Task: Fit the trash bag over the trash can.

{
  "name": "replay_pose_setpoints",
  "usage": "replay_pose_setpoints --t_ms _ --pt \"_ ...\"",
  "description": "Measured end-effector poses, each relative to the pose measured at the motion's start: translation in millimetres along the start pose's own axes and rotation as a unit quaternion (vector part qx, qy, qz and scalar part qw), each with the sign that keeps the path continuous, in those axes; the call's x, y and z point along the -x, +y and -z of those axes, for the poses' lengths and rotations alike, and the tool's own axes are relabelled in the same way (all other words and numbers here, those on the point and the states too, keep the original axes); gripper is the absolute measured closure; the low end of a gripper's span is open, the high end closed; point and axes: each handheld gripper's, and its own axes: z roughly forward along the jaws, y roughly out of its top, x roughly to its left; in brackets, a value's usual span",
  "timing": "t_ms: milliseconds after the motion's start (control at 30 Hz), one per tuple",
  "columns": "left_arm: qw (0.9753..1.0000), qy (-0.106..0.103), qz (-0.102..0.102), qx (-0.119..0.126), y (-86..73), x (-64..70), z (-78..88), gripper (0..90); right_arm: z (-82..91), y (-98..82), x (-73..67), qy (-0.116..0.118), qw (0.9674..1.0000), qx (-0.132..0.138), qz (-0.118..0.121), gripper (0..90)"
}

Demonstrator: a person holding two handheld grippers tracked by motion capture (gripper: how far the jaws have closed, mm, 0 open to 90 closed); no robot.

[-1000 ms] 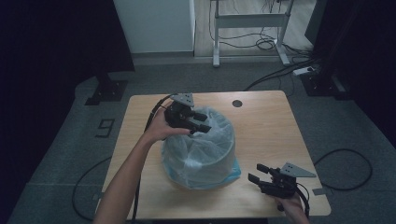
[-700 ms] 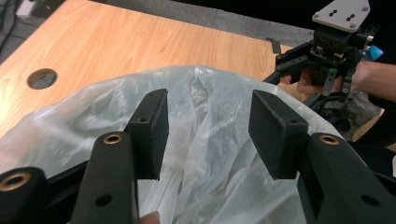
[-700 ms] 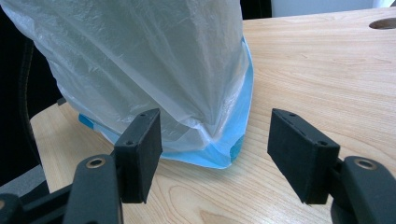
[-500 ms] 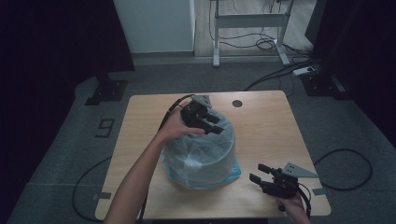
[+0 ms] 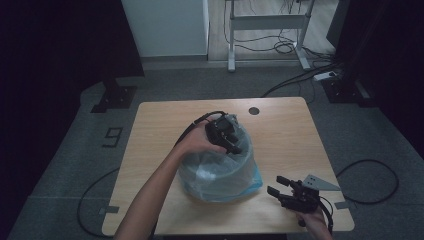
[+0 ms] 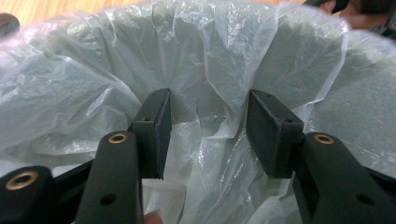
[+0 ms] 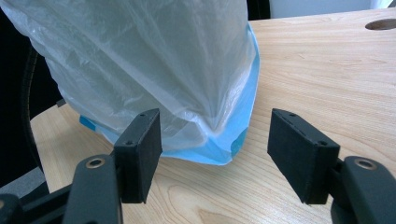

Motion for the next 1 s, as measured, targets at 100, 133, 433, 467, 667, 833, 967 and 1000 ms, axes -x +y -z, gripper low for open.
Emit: replay_pose_setpoints --t_ms 100,133,433,467,667,833,967,1000 --pt "1.0 0.002 0.002 -0.001 -0.8 0.0 -0.9 48.0 -0.3 -0.3 0.1 0.0 1.0 -0.002 -0.001 34.3" --pt "1.0 0.002 0.003 0.001 -1.4 0.0 -0.5 47.1 -0.2 -0.3 0.0 0.0 1.0 -0.002 0.0 34.3" --pt "0.9975 0.01 0.003 0.07 -10.6 4.1 32.4 43.7 0.4 -0.4 0.2 -0.002 1.0 0.0 -0.002 34.2" --pt "0.9971 0.009 0.003 0.075 -12.2 5.1 36.6 43.7 0.2 -0.5 0.0 -0.002 1.0 -0.001 -0.002 34.2" --pt "0.9969 0.003 -0.006 0.079 -25.3 17.7 49.9 43.6 -1.4 -1.4 -0.4 -0.003 1.0 -0.007 0.002 33.9" --pt "0.998 -0.008 -0.016 0.061 -30.0 26.4 47.6 43.8 -1.5 -1.0 -1.4 -0.003 1.0 -0.006 0.002 33.9" --pt "0.9995 -0.012 -0.014 0.025 -33.0 29.3 37.7 43.9 -2.4 -1.2 -2.7 -0.002 1.0 -0.006 0.002 33.8" --pt "0.9998 -0.016 -0.015 0.004 -33.1 29.6 32.7 44.1 -3.0 -1.4 -2.9 -0.002 1.0 -0.008 0.004 33.8"
